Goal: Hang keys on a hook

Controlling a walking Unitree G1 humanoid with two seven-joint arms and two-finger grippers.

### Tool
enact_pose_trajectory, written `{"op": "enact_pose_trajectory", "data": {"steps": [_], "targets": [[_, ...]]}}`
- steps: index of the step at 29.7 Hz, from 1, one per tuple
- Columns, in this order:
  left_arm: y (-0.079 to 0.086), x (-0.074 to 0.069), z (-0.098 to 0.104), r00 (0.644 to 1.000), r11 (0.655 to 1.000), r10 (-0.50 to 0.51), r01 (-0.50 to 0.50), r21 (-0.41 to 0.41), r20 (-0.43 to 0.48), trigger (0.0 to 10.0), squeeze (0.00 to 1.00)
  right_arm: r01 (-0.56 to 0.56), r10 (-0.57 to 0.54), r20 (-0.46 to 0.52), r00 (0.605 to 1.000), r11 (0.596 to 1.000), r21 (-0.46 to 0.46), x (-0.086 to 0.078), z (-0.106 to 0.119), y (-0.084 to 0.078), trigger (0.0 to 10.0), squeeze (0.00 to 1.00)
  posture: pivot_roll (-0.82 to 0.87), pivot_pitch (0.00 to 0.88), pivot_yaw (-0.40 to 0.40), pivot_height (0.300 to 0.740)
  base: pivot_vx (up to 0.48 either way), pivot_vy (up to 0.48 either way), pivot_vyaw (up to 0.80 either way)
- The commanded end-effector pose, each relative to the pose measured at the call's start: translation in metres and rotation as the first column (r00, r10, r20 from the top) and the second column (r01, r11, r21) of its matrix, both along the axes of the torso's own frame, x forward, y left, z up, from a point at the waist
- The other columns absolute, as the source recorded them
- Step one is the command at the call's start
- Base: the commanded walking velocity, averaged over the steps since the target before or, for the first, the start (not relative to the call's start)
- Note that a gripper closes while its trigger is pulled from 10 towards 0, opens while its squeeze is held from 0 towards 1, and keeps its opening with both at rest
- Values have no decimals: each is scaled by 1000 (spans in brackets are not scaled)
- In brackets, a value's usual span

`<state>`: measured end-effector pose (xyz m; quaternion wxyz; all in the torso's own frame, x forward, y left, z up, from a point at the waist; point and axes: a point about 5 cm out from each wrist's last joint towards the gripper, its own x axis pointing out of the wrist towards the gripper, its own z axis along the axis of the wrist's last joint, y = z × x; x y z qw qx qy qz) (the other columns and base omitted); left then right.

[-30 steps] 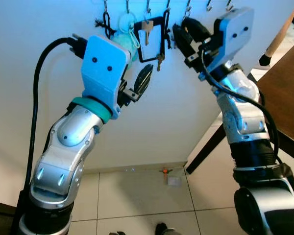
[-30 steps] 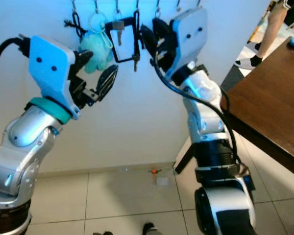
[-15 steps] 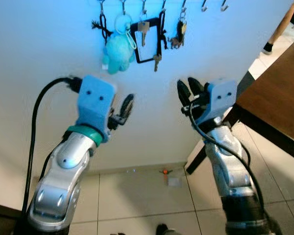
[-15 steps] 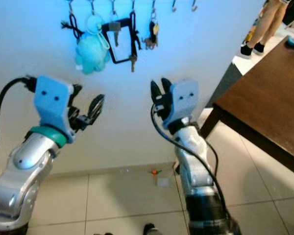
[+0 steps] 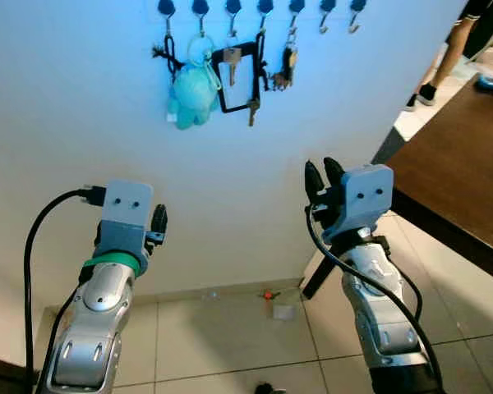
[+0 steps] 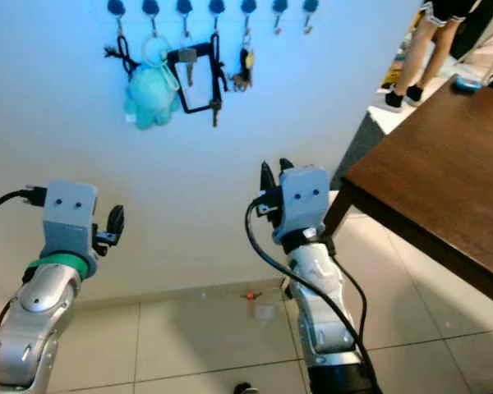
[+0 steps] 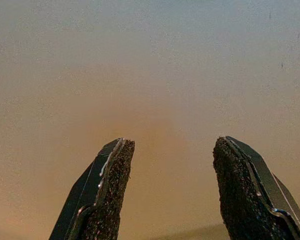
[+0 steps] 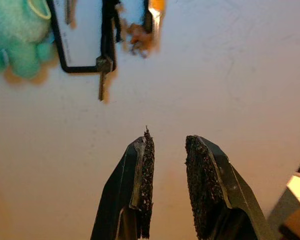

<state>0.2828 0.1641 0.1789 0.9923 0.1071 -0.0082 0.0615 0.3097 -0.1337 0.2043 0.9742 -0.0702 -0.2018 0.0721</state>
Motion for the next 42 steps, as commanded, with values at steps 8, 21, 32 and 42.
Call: {"op": "enact_pose_trajectory", "data": {"steps": [8, 21, 32, 42], "targets": [[-6, 1, 5, 997, 998, -65, 64, 12, 35, 10000, 0, 9, -8, -27, 1000, 999, 43, 6, 0, 7, 10000, 0, -96, 34, 28, 740, 0, 0, 0], [-7, 19, 31, 990, 991, -63, 77, -111, 125, 10000, 0, 41, -39, -21, 999, 995, 90, 15, 17, 7, 10000, 0, -77, 69, 42, 740, 0, 0, 0], [-5, 16, 35, 990, 989, -45, 63, -130, 137, 10000, 0, 17, -13, -33, 999, 994, 110, 16, 18, 15, 10000, 0, -55, 99, 19, 740, 0, 0, 0], [-7, 14, 29, 992, 988, -48, 64, -142, 118, 10000, 0, -6, 11, -44, 999, 995, 98, 15, 15, 21, 10000, 0, -57, 99, 25, 740, 0, 0, 0]]}}
